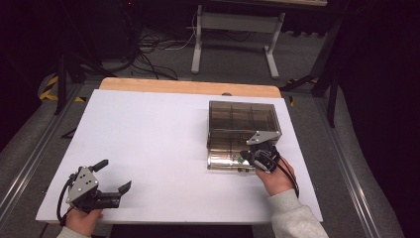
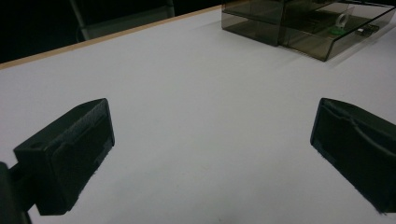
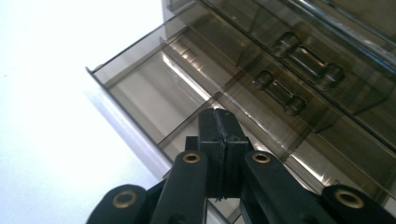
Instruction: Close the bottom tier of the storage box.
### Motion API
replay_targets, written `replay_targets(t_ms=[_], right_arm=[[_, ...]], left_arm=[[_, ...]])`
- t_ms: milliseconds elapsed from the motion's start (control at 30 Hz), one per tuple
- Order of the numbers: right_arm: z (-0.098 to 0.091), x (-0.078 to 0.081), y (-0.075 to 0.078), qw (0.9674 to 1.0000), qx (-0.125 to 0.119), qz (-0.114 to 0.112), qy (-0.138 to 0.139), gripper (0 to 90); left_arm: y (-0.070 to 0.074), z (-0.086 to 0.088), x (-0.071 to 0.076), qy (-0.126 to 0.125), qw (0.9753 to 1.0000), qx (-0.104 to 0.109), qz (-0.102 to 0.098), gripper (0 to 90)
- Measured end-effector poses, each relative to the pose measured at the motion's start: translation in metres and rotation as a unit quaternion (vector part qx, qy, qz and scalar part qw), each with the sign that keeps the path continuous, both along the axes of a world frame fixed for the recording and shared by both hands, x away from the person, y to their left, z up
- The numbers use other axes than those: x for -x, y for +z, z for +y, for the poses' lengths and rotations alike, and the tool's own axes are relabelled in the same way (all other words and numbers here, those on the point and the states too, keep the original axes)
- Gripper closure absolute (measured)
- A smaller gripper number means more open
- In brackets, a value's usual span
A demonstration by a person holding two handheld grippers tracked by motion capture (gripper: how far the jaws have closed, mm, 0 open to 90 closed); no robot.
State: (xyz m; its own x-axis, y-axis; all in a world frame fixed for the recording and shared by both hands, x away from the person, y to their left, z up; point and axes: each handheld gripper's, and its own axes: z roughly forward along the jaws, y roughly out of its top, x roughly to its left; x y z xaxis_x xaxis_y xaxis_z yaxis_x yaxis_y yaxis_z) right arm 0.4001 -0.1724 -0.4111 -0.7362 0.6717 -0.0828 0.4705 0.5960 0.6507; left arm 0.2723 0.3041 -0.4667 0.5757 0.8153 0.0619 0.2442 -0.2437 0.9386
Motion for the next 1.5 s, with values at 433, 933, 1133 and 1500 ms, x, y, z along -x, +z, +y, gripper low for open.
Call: replay_targets(t_ms=[433,933,1133,1500], right_arm=[[0.002,0.007,0.002,0.9985,0.015,0.014,0.052,90.0],[-0.001,0.011,0.001,0.9929,0.062,0.052,0.087,90.0],[-0.005,0.013,-0.003,0.9897,0.079,0.062,0.102,90.0],[-0.007,0.012,-0.01,0.9861,0.1,0.081,0.104,90.0]], left_arm=[[0.0,-0.001,0.0,-0.001,1.0,-0.004,-0.002,0.6],[0.0,-0.001,-0.001,-0.001,1.0,0.0,0.002,0.6],[0.0,-0.001,-0.001,0.0,1.0,-0.001,0.002,0.6],[0.0,-0.001,-0.001,-0.001,1.0,-0.001,0.003,0.7]])
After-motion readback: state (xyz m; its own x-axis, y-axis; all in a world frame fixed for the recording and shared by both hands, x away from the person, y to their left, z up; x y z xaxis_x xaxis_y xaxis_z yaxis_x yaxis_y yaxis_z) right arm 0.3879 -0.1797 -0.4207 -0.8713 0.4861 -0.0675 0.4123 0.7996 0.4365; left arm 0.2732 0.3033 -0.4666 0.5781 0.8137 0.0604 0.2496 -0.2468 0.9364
